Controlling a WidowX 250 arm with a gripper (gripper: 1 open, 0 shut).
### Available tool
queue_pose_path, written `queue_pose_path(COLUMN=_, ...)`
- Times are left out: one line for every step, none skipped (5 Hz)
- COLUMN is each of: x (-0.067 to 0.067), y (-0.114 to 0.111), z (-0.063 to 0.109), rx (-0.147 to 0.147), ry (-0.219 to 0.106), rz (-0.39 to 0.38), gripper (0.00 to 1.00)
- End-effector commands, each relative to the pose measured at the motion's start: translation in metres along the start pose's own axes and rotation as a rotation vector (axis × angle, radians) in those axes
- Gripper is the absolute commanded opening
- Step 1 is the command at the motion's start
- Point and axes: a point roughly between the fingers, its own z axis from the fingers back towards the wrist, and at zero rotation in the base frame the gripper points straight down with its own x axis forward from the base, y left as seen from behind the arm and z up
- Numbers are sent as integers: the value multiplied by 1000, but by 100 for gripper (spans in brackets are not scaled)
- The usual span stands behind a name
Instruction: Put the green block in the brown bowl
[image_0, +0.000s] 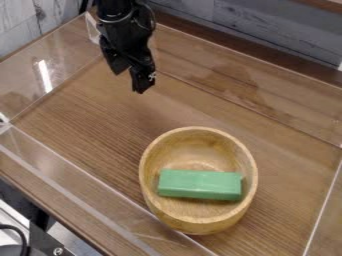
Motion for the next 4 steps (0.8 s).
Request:
queue_pose_path(x=13, y=13, z=12, rx=31, ry=-52, rz=5, gripper=100)
queue_pose_path(x=10, y=12, z=12, rx=11, ry=-44, rz=10, gripper=100)
queue_pose_path(x=9, y=11, z=11, rx=-3, ry=-39, rz=18, gripper=100)
queue_pose_path(x=8, y=11, z=9, rx=-13, ry=-36, rz=18, gripper=100)
